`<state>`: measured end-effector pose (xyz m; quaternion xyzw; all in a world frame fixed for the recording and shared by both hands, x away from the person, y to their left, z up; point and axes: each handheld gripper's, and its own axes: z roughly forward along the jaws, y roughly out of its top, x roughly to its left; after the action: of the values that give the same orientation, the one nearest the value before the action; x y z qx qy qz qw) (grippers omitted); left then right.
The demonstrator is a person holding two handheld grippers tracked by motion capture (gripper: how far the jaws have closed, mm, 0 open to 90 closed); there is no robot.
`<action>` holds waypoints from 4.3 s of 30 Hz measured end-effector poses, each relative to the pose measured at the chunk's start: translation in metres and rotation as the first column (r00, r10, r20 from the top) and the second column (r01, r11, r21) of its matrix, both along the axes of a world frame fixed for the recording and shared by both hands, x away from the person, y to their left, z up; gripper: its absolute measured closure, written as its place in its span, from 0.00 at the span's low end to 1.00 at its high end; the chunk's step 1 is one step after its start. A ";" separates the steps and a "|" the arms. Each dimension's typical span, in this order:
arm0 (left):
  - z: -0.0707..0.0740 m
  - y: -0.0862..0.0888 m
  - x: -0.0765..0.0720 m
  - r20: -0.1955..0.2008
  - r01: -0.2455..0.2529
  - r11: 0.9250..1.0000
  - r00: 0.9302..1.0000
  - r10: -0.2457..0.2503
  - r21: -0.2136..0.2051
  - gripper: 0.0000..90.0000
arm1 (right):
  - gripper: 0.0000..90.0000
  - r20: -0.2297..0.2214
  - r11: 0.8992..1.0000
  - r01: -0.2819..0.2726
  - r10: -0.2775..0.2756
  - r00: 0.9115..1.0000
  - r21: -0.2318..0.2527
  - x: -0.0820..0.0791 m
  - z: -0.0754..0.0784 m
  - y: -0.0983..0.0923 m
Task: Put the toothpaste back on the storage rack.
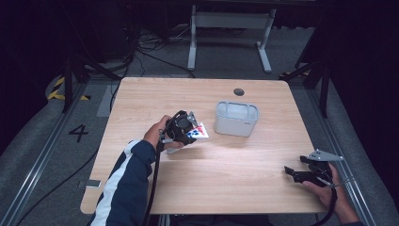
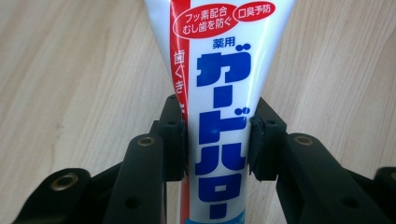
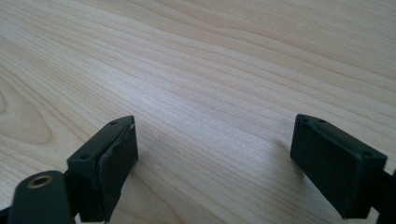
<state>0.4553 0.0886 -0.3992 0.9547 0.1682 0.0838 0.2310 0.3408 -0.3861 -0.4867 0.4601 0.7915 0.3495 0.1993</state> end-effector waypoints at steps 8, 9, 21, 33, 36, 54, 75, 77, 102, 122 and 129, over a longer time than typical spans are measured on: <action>0.016 0.011 -0.001 0.030 -0.032 0.993 0.999 0.036 -0.117 0.72 | 0.17 0.000 1.000 -0.001 0.001 1.000 0.001 0.000 0.000 0.000; 0.020 0.014 -0.001 0.040 -0.045 0.985 0.998 0.052 -0.169 0.72 | 0.17 0.000 1.000 -0.001 0.001 1.000 0.001 0.000 0.000 0.000; 0.042 0.017 -0.001 0.090 -0.064 0.964 0.992 0.090 -0.258 0.73 | 0.17 0.002 1.000 0.000 0.000 1.000 -0.001 0.000 0.000 0.000; 0.057 0.011 0.002 0.115 -0.078 0.937 0.986 0.124 -0.341 0.73 | 0.17 0.001 1.000 -0.001 0.001 1.000 -0.001 0.000 0.000 0.000; 0.063 0.007 0.003 0.127 -0.071 0.927 0.984 0.126 -0.368 0.73 | 0.17 0.001 1.000 0.000 0.000 1.000 -0.001 0.000 0.000 0.000; 0.093 -0.021 0.004 0.191 -0.013 0.906 0.976 0.103 -0.422 0.73 | 0.17 0.000 1.000 -0.002 0.002 1.000 -0.001 0.000 0.000 0.000; 0.100 -0.064 0.019 0.199 0.026 0.873 0.977 0.082 -0.486 0.73 | 0.17 0.001 1.000 -0.003 0.004 1.000 -0.005 0.000 0.000 0.000; 0.099 -0.068 0.022 0.198 0.025 0.870 0.976 0.085 -0.493 0.73 | 0.17 0.002 1.000 -0.003 0.003 1.000 -0.005 0.000 0.000 0.000; 0.085 -0.112 0.046 0.210 0.021 0.825 0.970 0.119 -0.564 0.73 | 0.17 0.004 1.000 -0.007 0.007 1.000 -0.006 0.000 0.000 -0.001; 0.072 -0.128 0.055 0.190 0.021 0.798 0.975 0.118 -0.603 0.73 | 0.17 -0.001 1.000 -0.006 0.006 1.000 0.002 -0.001 0.000 -0.001; 0.068 -0.130 0.058 0.190 0.026 0.788 0.975 0.116 -0.615 0.73 | 0.17 -0.001 1.000 -0.006 0.006 1.000 -0.002 -0.001 0.000 -0.001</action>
<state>0.5129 -0.0414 -0.3315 0.8083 0.1827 0.1341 0.5435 0.3397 -0.3867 -0.4868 0.4577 0.7932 0.3492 0.1985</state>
